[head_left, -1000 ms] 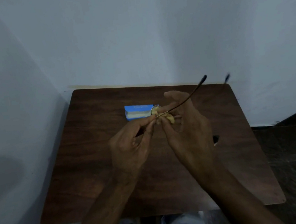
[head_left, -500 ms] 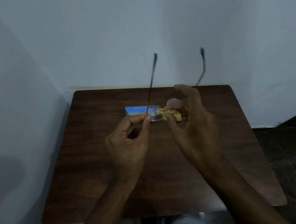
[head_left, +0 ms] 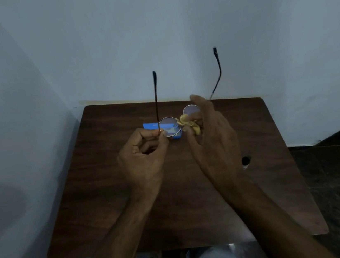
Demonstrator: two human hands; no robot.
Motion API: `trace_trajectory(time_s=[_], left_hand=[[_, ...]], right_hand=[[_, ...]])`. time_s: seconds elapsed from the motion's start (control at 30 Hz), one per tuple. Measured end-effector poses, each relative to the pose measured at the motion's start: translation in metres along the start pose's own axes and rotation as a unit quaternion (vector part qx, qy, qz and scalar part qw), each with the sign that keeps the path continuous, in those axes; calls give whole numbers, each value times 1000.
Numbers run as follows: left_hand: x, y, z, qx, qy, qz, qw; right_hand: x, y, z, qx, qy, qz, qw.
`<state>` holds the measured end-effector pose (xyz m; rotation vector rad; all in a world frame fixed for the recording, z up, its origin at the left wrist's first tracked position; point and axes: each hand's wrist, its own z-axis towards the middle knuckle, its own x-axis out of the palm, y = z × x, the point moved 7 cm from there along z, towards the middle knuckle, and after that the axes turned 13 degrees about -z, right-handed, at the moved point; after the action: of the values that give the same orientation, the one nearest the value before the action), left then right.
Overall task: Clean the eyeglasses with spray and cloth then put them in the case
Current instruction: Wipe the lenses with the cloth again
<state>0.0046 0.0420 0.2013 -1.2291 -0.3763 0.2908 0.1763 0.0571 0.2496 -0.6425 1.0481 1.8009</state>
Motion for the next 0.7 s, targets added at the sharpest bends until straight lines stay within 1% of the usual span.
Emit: trace_trajectory(time_s=[0.07,0.1,0.13,0.23,0.3,0.4,0.47,0.57,0.63,0.7], left_hand=[[-3,2,2,4,-4,4,1000],[-6,2,4,4,-7,3,1000],[-8,3,5,3,-11,3,1000],[-12,4,8,5,-19,13,1000],[-13,3,10,8,-22,29,999],[-13,8,12,0,-26,34,999],[-14,14,15,-20,-42,13,999],[-14,24,17,-60,-61,-11,996],[-13,30,16,-85,-68,-34,993],[-14,34,16,-100,-75,-48,991]], right_hand=[[6,8,-5,6,41,36,999],[6,10,-7,4,41,38,998],[2,9,-7,-4,23,24,999],[-17,3,0,-36,-66,-45,996],[-19,2,6,-56,-81,-78,992],[0,7,4,-76,-23,-109,991],[12,5,3,-65,1,-120,991],[20,8,3,-46,-3,-110,993],[26,16,0,-60,7,-102,993],[30,17,-4,-72,10,-126,989]])
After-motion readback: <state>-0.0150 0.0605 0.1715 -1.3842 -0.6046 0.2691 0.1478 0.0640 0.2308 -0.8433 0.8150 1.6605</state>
